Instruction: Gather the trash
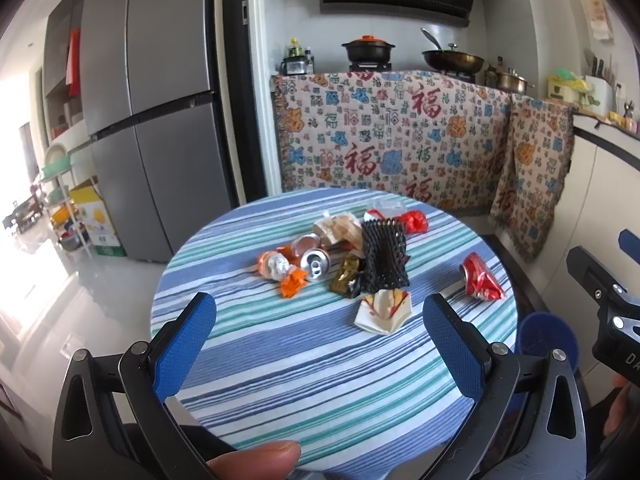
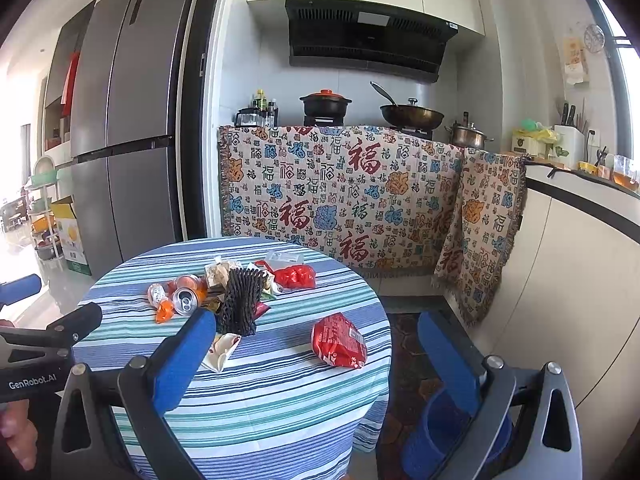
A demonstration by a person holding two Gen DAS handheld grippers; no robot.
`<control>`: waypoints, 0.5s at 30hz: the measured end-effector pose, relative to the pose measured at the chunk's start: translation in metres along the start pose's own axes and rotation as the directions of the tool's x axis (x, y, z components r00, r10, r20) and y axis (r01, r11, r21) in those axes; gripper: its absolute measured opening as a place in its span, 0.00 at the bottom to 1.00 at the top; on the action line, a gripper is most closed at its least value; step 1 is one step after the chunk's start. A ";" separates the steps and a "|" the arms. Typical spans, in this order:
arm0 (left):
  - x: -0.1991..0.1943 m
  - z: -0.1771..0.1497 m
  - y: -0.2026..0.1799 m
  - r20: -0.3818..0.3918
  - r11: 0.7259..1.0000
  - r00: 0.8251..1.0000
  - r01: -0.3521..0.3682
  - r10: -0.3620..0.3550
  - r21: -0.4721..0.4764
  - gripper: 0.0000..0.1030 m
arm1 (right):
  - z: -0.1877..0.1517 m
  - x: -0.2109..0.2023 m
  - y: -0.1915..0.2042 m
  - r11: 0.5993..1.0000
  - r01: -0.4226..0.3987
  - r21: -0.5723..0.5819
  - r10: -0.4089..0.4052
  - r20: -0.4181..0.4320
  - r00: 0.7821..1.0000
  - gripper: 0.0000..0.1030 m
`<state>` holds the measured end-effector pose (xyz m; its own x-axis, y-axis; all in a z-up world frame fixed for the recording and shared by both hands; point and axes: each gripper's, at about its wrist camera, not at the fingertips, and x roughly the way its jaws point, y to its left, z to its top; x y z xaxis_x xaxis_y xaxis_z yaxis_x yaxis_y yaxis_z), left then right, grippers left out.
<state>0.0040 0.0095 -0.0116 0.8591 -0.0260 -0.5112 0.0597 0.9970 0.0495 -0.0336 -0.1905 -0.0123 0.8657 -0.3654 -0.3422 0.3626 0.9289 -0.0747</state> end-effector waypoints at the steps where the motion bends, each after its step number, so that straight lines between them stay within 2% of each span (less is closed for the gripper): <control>1: 0.002 0.000 0.001 -0.003 1.000 1.000 -0.002 0.002 0.001 1.00 | -0.001 0.001 -0.001 1.000 0.001 0.000 -0.001 -0.003 1.000 1.00; 5: 0.015 -0.003 0.014 -0.014 1.000 1.000 -0.011 0.011 -0.011 1.00 | -0.005 0.006 -0.004 1.000 0.007 0.006 -0.006 -0.011 1.000 1.00; 10: 0.049 -0.013 0.043 -0.072 0.998 0.997 -0.015 0.010 -0.066 1.00 | -0.013 0.022 -0.010 1.000 0.016 0.016 -0.015 -0.035 0.999 1.00; 15: 0.097 -0.031 0.063 -0.174 0.995 0.982 -0.089 0.078 -0.054 1.00 | -0.032 0.056 -0.016 1.000 0.015 0.016 -0.014 -0.093 0.996 1.00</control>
<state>0.0755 0.0722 -0.0845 0.7596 0.0650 -0.6472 -0.0442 0.9978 0.0484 -0.0022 -0.2238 -0.0606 0.8248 -0.3712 -0.4266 0.3815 0.9221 -0.0647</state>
